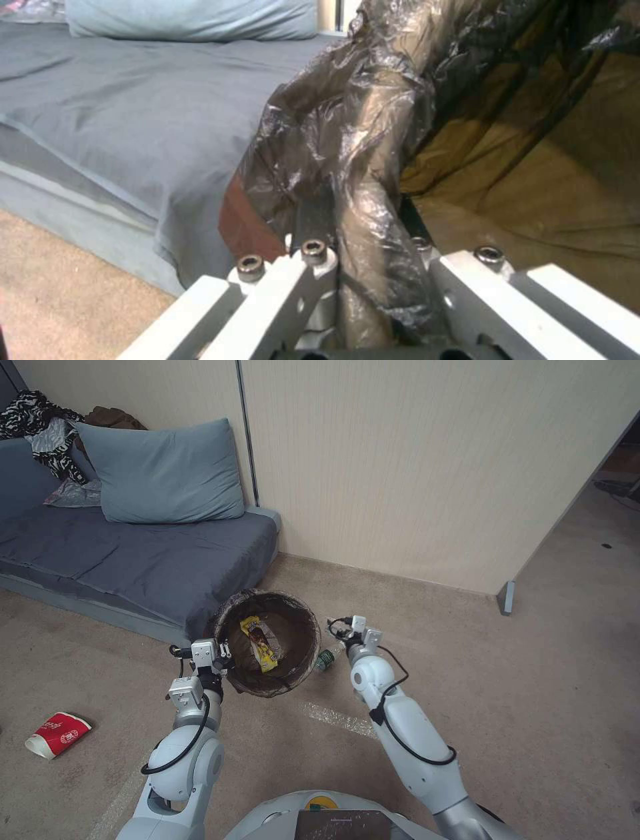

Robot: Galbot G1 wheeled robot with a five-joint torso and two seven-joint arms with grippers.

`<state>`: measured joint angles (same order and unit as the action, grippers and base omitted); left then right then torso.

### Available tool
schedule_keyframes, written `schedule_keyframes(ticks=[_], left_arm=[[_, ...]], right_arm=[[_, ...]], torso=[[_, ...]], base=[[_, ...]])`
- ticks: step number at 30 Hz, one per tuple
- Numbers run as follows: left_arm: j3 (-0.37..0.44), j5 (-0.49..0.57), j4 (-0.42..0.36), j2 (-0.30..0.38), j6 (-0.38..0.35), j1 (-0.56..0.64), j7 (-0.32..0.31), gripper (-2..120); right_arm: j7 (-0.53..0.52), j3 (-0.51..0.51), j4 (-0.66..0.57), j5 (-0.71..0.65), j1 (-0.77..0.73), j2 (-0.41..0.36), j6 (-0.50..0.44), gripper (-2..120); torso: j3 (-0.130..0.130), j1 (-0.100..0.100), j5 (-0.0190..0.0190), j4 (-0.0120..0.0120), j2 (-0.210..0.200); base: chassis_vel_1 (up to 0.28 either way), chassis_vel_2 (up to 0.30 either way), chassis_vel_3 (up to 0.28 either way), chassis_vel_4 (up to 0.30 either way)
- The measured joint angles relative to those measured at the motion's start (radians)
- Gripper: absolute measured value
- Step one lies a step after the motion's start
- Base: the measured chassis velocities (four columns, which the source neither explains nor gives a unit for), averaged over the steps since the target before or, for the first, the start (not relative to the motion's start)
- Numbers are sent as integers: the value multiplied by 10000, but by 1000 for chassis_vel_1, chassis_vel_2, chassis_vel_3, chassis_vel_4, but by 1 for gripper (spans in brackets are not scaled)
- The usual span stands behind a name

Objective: Pick up the trash bin, then pick up the garbage from the floor and place it into the trash bin.

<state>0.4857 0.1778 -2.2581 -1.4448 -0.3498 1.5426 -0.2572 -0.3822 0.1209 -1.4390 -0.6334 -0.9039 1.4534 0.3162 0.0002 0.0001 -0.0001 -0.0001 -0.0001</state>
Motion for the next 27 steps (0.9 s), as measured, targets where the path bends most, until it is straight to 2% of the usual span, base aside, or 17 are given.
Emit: schedule_keyframes(ticks=[3,7,17,27], left_arm=[[-41,-93,78,-73,19,11,5,3],[-76,-134,81,-122,32,26,14,3],[-9,-237,112,-182,73,88,18,3],[-18,-358,163,-189,80,101,18,3]], right_arm=[[38,-219,945,36,341,213,-63,100],[106,-243,1576,66,577,339,-167,100],[976,-36,3632,317,1084,991,-579,100],[1518,181,4897,700,1405,1441,-1259,100]], torso=[[0,0,-1,1,0],[-1,0,-1,0,0],[-1,0,-1,0,0],[-2,0,0,1,0]], base=[[0,0,0,0],[0,0,0,0],[0,0,0,0],[0,0,0,0]])
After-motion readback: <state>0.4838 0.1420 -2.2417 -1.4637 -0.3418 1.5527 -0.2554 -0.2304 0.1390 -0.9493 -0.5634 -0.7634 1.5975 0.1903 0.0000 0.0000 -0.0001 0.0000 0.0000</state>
